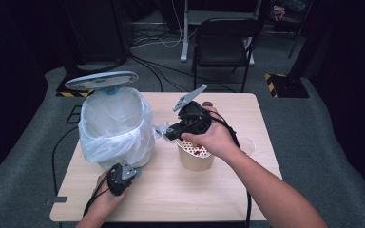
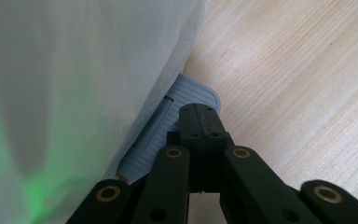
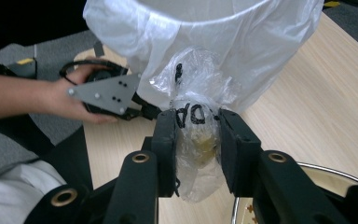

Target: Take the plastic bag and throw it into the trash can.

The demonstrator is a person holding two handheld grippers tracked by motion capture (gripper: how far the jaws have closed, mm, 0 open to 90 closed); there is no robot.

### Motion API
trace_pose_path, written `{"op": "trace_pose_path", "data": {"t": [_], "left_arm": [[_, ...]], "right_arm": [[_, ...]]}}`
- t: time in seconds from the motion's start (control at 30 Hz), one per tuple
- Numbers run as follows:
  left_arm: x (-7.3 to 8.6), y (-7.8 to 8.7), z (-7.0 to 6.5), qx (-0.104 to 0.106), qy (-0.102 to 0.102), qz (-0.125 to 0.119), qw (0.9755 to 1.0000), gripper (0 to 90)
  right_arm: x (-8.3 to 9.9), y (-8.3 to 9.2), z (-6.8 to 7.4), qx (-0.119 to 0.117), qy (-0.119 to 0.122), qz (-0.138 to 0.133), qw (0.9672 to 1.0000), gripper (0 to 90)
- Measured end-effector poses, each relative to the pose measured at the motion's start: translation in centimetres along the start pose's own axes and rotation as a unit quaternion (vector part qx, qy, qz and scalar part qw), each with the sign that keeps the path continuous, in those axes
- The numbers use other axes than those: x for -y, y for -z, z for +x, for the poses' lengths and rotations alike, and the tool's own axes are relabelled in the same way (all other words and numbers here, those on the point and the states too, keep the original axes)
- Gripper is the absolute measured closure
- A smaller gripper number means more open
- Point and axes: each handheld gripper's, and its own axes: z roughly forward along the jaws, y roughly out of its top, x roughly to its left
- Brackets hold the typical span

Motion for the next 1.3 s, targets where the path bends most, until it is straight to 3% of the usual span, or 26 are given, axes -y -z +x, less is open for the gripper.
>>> {"op": "trace_pose_path", "data": {"t": [0.33, 0.9, 1.13, 1.3], "left_arm": [[0.0, 0.0, -0.1, 0.001, 0.007, 0.001, 1.0000, 90.0], [0.0, 0.0, 0.0, 0.003, 0.008, 0.000, 1.0000, 90.0], [-0.1, 0.2, 0.1, 0.005, 0.006, 0.010, 0.9999, 90.0], [-0.1, 0.2, 0.1, 0.006, 0.005, 0.009, 0.9999, 90.0]], "right_arm": [[-2.2, 0.0, -0.3, 0.004, -0.016, -0.020, 0.9997, 69.3], [-4.4, 0.1, -0.2, 0.010, -0.005, -0.035, 0.9993, 69.2], [-5.7, -1.0, 0.2, 0.006, 0.004, -0.036, 0.9993, 69.1], [-7.2, -2.7, 0.5, 0.002, 0.011, -0.033, 0.9994, 69.0]]}}
